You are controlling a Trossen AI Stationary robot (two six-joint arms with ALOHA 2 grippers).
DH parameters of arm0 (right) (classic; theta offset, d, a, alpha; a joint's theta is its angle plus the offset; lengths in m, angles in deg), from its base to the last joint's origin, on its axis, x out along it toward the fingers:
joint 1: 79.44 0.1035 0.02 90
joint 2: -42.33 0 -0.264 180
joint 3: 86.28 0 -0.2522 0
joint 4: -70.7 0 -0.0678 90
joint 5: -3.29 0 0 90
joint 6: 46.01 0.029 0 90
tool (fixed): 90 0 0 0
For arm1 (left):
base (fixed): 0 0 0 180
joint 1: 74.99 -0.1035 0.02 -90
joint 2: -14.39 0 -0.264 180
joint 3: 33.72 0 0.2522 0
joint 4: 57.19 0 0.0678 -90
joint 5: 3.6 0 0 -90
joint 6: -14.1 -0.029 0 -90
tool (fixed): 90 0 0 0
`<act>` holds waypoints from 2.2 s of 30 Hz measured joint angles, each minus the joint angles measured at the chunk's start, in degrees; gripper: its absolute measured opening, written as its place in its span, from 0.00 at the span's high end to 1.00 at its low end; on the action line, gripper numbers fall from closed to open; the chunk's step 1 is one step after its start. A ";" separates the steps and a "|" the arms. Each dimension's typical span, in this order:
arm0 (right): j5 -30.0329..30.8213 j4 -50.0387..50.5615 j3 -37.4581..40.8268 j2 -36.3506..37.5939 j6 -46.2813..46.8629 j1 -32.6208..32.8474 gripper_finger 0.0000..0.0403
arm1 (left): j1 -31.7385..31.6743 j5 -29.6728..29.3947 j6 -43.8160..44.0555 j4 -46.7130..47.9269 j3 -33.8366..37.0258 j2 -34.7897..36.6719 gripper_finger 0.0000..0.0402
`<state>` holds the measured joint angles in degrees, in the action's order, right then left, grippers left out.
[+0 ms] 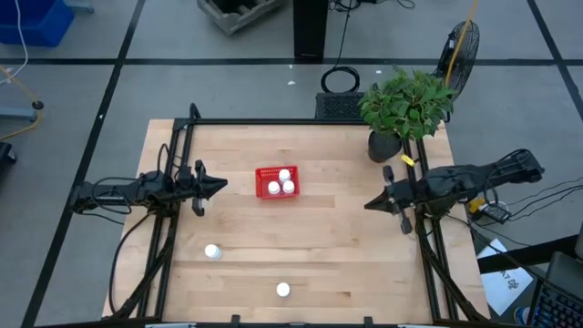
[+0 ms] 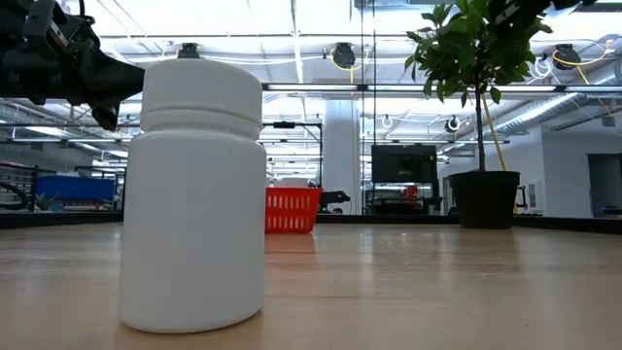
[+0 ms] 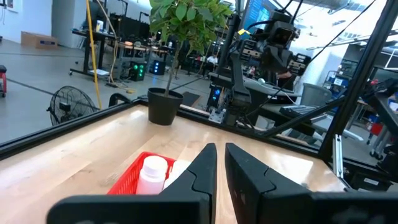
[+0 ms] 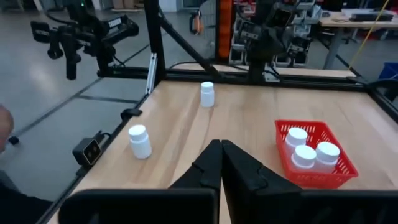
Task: Pick and place pill bottles into a basket
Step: Put the white pill bottle into the red basket
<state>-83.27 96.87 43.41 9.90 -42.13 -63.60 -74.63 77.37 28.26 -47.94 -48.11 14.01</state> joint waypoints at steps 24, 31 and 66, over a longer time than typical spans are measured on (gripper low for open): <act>7.73 12.93 0.30 19.70 0.04 -0.04 1.00 | 0.00 -0.04 -0.01 -0.02 0.00 0.00 0.91; 11.54 12.76 0.27 22.60 2.84 -0.04 1.00 | 0.00 -0.52 -0.66 -0.36 0.00 0.00 0.91; 11.47 12.74 0.25 22.39 2.93 -0.04 1.00 | 5.72 -5.57 7.23 -26.31 0.02 -17.28 0.91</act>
<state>-71.80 109.61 43.66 32.29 -39.20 -63.65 -68.91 71.80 35.49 -74.25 -48.08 -3.27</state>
